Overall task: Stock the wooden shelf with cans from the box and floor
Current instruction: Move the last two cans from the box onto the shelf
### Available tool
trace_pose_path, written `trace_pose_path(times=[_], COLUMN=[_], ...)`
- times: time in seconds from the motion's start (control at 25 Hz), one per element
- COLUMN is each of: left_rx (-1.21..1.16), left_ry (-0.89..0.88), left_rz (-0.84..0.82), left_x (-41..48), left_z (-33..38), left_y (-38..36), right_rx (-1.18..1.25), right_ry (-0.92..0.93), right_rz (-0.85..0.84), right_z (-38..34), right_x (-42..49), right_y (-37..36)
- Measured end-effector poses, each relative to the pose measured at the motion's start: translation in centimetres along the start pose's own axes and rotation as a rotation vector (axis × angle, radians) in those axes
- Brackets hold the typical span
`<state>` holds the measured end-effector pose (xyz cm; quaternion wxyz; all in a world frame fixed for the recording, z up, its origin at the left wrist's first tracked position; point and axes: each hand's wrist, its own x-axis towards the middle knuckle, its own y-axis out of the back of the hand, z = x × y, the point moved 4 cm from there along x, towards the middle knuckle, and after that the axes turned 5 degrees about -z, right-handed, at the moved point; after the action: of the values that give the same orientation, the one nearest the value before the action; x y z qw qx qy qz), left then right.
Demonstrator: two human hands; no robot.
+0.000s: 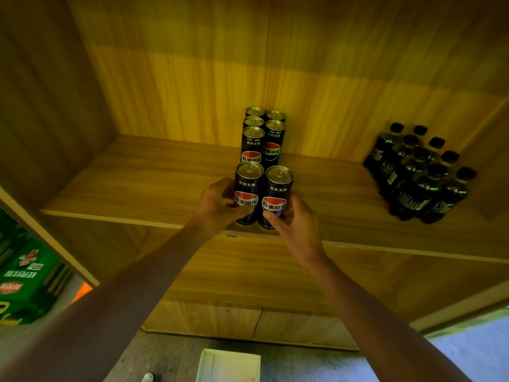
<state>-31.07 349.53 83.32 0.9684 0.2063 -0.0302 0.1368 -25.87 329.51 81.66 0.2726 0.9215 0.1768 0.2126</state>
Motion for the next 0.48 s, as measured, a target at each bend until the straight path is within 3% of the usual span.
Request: trace_pose_path(times=[0.48], left_rx=[0.052], left_ry=[0.025], left_rz=[0.084], left_x=[6.7], left_z=[-0.7], left_y=[0.2], right_rx=[0.001], right_ry=[-0.022], right_rz=[-0.092], right_z=[1.8], right_x=[9.3], right_y=[-0.4])
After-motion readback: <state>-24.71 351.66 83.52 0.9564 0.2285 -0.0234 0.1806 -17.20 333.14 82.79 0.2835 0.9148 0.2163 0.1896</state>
